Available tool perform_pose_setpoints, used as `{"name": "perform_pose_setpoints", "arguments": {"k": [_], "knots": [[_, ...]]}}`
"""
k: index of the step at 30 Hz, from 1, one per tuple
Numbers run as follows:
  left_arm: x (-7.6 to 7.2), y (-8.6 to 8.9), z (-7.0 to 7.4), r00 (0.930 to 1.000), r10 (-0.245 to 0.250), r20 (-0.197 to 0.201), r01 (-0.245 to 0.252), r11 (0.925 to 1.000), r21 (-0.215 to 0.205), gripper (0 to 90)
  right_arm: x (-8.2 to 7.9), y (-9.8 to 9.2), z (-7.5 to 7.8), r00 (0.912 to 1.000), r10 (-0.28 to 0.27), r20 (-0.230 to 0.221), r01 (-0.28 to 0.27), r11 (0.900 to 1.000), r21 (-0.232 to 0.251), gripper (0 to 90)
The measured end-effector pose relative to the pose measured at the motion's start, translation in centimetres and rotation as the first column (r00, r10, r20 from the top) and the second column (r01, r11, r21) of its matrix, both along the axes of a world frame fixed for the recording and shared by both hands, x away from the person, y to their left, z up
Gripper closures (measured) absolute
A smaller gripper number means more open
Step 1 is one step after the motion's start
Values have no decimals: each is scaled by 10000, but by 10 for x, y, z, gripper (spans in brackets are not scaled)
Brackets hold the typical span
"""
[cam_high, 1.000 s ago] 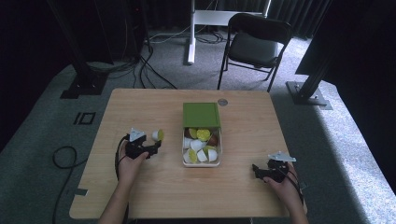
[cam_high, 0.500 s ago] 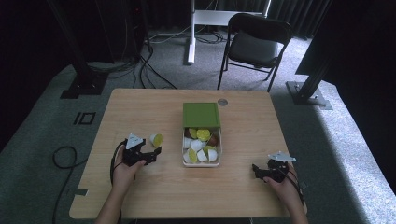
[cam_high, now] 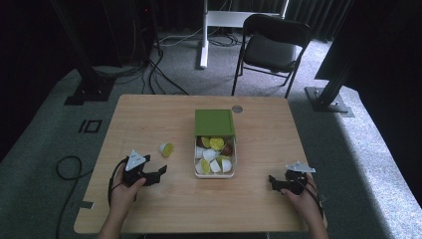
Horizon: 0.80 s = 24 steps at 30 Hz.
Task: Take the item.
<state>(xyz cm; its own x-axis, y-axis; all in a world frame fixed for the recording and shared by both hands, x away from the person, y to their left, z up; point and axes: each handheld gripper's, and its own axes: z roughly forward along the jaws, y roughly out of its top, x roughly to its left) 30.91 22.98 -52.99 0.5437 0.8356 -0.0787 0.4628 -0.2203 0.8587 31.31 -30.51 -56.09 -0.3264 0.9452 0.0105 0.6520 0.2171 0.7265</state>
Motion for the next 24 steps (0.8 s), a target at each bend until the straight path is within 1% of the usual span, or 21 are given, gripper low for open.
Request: {"name": "perform_pose_setpoints", "arguments": {"k": [1,2,4,6,7,8,9,10,11,12,14,15,16,17,18,19,20,22,24], "knots": [[-2,1,-1,9999,-111,-28,111,9999,7,183,0,0,0,10000,0,0,0,10000,1,123],[-4,2,-1,9996,-280,-31,281,9995,126,183,0,0,0,10000,2,-1,-2,10000,-3,123],[-7,4,-2,9983,-585,47,582,9970,512,183,0,0,0,10000,0,-1,0,10000,2,123],[-10,6,-4,9945,-1049,29,1045,9925,627,183,0,0,0,10000,-1,1,1,10000,2,123],[-12,7,-4,9923,-1238,10,1235,9905,606,183,0,0,0,10000,2,0,-2,10000,-3,123],[-13,9,-4,9880,-1545,2,1542,9860,642,183,0,0,0,10000,-2,1,2,10000,1,123],[-15,10,-5,9817,-1901,-95,1903,9793,693,183,0,0,0,10000,-3,-1,3,10000,3,123],[-16,10,-5,9765,-2148,-142,2153,9734,790,183,0,0,0,10000,-2,0,2,10000,2,123],[-18,10,-6,9731,-2295,-199,2304,9692,873,183,0,0,0,10000,-1,1,1,10000,1,123],[-19,11,-6,9664,-2562,-214,2571,9627,838,183,0,0,0,10000,-4,-2,4,10000,4,123],[-22,12,-6,9519,-3057,-223,3063,9459,1068,183,0,0,0,10000,-3,0,3,10000,5,123],[-24,12,-5,9405,-3388,-243,3393,9332,1184,183,0,0,0,10000,-3,0,3,10000,5,123],[-25,12,-5,9262,-3757,-304,3763,9174,1292,183,0,0,0,10000,-1,0,1,10000,4,123],[-25,12,-5,9262,-3757,-304,3763,9174,1292,183,0,0,0,10000,-1,0,1,10000,4,123],[-28,12,-4,9014,-4327,-187,4302,8898,1523,183,0,0,0,10000,-1,0,1,10000,4,123],[-29,12,-3,8899,-4558,-159,4521,8770,1625,183,0,0,0,10000,-4,-3,4,10000,6,123],[-30,12,-3,8759,-4821,-215,4779,8606,1761,183,0,0,0,10000,-5,-3,5,10000,8,123],[-33,12,-3,8544,-5190,-235,5122,8339,2055,183,0,0,0,10000,-2,0,2,10000,6,123],[-35,12,-3,8340,-5510,-285,5431,8106,2191,183,0,0,0,10000,-2,1,2,10000,5,123]]}}
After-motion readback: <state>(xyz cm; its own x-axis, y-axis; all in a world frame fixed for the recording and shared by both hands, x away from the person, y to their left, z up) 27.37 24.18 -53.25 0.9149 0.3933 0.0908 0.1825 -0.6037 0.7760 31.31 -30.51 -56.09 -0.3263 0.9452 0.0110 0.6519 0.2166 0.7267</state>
